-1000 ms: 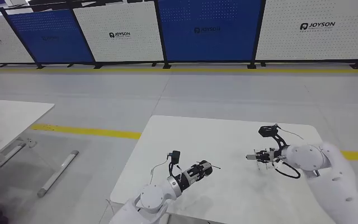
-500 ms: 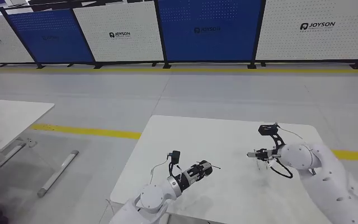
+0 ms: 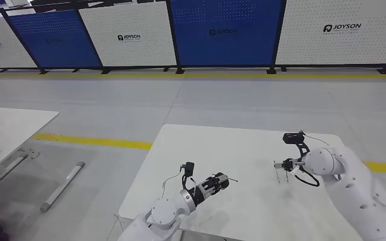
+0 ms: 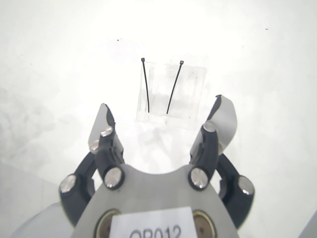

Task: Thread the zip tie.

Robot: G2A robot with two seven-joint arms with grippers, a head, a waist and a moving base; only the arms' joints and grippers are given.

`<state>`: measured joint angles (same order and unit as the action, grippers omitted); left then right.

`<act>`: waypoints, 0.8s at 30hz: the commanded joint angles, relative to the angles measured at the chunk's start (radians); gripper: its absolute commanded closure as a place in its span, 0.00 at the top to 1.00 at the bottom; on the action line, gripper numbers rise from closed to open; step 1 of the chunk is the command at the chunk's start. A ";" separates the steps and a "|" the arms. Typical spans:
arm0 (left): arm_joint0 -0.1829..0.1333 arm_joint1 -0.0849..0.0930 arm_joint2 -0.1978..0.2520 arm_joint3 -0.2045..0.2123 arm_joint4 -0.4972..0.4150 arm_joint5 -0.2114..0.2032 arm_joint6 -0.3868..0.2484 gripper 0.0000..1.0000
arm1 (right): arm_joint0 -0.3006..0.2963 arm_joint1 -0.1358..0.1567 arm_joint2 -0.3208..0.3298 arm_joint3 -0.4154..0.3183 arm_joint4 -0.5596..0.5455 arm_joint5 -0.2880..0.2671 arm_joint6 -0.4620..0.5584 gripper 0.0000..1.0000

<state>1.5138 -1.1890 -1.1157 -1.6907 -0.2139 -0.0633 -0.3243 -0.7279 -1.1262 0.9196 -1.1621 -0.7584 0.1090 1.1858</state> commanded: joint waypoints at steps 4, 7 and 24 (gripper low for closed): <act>0.000 0.000 0.000 0.000 0.000 0.000 0.000 0.00 | 0.046 -0.023 -0.034 0.101 0.024 -0.013 -0.008 0.35; 0.000 0.000 0.000 0.000 0.000 0.000 0.000 0.00 | 0.063 -0.033 -0.049 0.135 0.030 -0.017 -0.011 0.36; 0.000 0.000 0.000 0.000 0.000 0.000 0.000 0.00 | 0.136 -0.094 -0.132 0.295 0.024 0.017 -0.005 0.24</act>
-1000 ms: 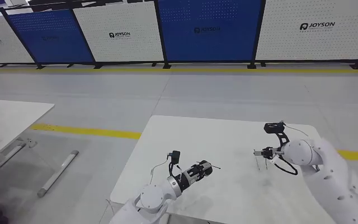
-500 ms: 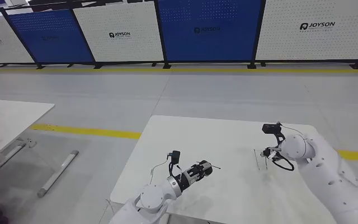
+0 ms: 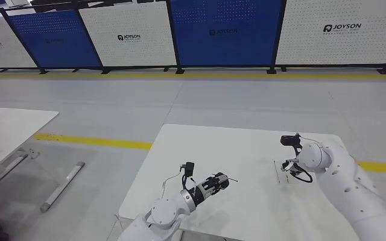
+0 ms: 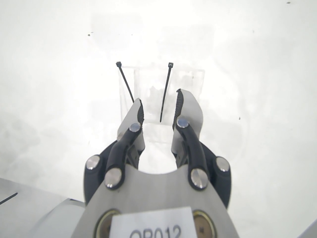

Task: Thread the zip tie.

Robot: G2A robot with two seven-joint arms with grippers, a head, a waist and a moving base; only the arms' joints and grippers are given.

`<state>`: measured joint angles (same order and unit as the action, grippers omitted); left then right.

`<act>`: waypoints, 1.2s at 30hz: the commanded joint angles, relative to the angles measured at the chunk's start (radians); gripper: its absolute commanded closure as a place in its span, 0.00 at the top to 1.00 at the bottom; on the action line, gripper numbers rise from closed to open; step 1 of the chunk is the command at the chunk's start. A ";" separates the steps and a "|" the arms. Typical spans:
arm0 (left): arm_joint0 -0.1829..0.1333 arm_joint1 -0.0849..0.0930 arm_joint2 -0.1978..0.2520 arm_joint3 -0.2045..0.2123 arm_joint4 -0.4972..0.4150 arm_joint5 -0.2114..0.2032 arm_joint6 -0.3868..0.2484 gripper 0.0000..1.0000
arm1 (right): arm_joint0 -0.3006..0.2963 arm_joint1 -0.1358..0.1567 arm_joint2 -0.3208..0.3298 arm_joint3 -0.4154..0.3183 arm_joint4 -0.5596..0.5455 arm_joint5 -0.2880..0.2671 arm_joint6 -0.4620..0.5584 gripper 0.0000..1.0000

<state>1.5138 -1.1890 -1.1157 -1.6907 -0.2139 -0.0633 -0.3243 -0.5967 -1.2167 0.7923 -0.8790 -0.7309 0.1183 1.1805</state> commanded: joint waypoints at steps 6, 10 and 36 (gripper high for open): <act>0.000 0.000 0.000 0.000 0.000 0.000 0.000 0.00 | 0.039 -0.039 -0.045 0.090 0.001 0.020 -0.010 0.26; 0.000 0.000 0.000 0.000 0.000 0.000 0.000 0.00 | 0.059 -0.059 -0.063 0.137 0.010 0.010 -0.019 0.24; 0.000 0.000 0.000 0.000 0.000 0.000 0.000 0.00 | 0.154 -0.170 -0.125 0.398 0.022 -0.014 -0.066 0.00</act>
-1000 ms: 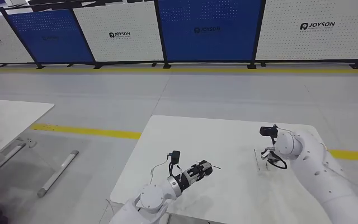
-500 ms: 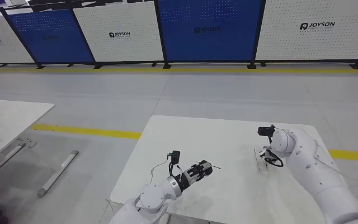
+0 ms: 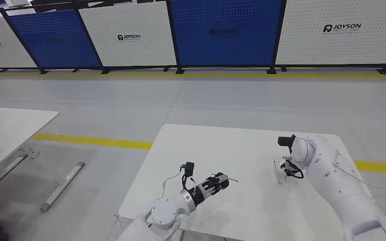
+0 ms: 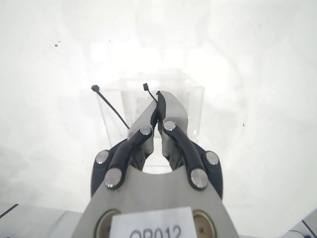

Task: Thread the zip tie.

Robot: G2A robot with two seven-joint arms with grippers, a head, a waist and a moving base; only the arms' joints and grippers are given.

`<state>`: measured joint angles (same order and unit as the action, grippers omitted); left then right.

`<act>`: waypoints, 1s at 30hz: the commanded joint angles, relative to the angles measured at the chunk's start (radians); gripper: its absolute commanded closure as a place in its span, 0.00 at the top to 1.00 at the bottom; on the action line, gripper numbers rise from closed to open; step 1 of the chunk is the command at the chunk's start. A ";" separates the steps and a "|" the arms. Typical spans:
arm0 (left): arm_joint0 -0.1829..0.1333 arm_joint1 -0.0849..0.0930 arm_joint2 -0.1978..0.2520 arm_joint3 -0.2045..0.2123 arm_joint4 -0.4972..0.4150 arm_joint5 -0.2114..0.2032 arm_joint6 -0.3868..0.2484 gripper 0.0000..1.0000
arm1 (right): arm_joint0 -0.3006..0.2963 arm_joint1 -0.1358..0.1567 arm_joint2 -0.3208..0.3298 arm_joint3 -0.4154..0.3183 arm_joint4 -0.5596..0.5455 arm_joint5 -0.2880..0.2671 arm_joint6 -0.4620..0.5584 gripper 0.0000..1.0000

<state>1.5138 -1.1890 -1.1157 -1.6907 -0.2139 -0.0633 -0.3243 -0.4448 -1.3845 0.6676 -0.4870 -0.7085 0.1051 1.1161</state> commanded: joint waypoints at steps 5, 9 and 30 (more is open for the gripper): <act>0.000 0.000 0.000 0.000 0.000 0.000 0.000 0.00 | 0.009 -0.012 -0.001 0.028 -0.007 -0.003 -0.015 0.00; 0.000 0.000 0.000 0.000 0.000 0.000 0.000 0.00 | 0.007 -0.013 0.002 0.029 -0.018 -0.006 -0.031 0.00; 0.000 0.000 0.000 0.000 0.000 0.000 0.000 0.00 | -0.175 0.104 0.162 -0.303 -0.111 0.048 -0.103 0.00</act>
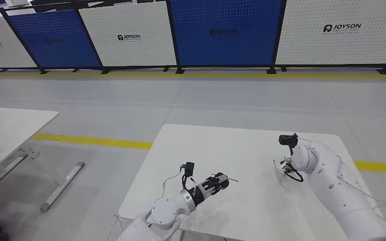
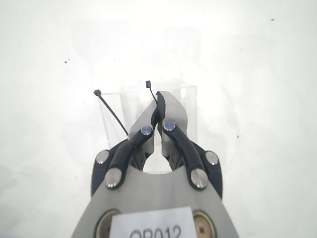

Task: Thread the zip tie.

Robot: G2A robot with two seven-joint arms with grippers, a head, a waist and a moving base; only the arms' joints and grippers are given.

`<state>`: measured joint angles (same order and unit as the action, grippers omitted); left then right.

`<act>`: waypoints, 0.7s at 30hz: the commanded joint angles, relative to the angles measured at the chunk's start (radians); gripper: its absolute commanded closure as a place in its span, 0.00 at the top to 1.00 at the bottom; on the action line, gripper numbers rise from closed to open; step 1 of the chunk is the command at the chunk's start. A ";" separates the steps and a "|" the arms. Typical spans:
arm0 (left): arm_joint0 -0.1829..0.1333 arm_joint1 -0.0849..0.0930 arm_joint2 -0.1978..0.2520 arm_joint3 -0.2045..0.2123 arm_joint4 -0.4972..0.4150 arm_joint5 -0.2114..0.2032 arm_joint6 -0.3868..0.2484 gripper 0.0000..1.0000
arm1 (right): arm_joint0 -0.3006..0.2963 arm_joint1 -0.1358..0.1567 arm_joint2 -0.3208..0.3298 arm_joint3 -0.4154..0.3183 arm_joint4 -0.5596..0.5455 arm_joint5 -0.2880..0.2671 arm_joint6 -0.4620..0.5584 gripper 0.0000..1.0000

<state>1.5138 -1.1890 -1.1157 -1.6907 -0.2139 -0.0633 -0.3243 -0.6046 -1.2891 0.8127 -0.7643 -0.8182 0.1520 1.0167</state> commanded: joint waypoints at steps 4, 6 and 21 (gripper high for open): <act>0.000 0.000 0.000 0.000 0.000 0.000 0.000 0.00 | -0.126 0.062 0.114 -0.202 -0.035 0.020 -0.017 0.00; 0.000 0.000 0.000 0.000 0.000 0.000 0.000 0.00 | -0.183 0.084 0.161 -0.286 -0.059 0.037 -0.034 0.00; 0.000 0.000 0.000 0.000 0.000 0.000 0.000 0.00 | -0.442 0.158 0.387 -0.601 -0.070 -0.047 -0.110 0.00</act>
<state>1.5138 -1.1890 -1.1157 -1.6907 -0.2139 -0.0633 -0.3243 -1.0469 -1.1311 1.1994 -1.3653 -0.8880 0.1044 0.9071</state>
